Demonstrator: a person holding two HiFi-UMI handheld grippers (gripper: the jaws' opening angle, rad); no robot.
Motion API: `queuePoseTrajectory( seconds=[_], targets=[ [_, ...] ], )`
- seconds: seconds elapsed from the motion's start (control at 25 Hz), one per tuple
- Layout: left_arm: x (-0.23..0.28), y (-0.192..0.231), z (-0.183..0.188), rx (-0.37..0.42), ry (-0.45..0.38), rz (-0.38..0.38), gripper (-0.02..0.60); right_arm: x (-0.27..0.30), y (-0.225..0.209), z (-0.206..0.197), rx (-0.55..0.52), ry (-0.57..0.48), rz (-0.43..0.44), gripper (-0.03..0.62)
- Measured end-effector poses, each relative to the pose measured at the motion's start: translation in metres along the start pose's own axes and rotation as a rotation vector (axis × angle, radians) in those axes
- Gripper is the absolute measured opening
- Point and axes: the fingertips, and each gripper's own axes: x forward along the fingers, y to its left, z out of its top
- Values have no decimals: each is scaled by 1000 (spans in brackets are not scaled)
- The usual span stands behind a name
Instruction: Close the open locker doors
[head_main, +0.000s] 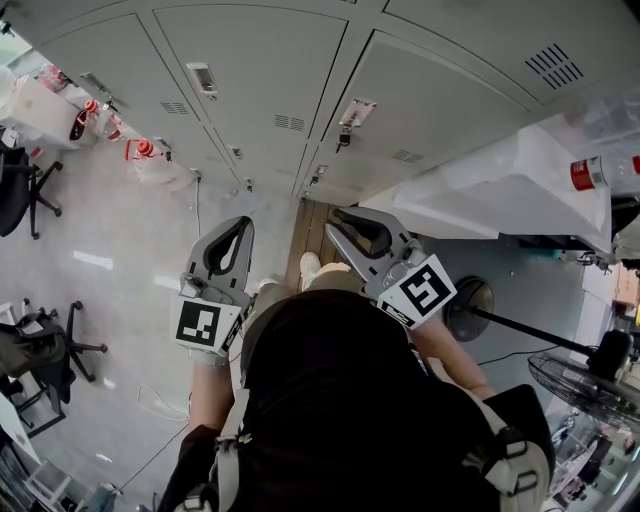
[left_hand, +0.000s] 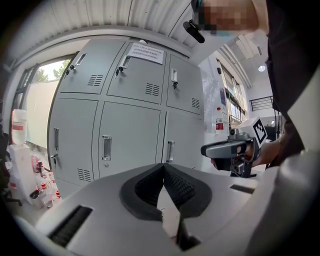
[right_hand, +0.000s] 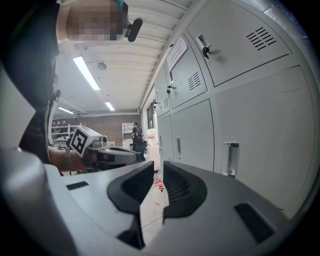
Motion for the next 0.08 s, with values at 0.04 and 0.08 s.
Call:
queuePoseTrajectory(
  seconds=[0.04, 0.08],
  targets=[
    [1, 0, 0, -2, -1, 0, 9, 0, 0, -1, 1, 3, 3, 67],
    [1, 0, 0, -3, -3, 1, 9, 0, 0, -2, 1, 7, 5, 67]
  ],
)
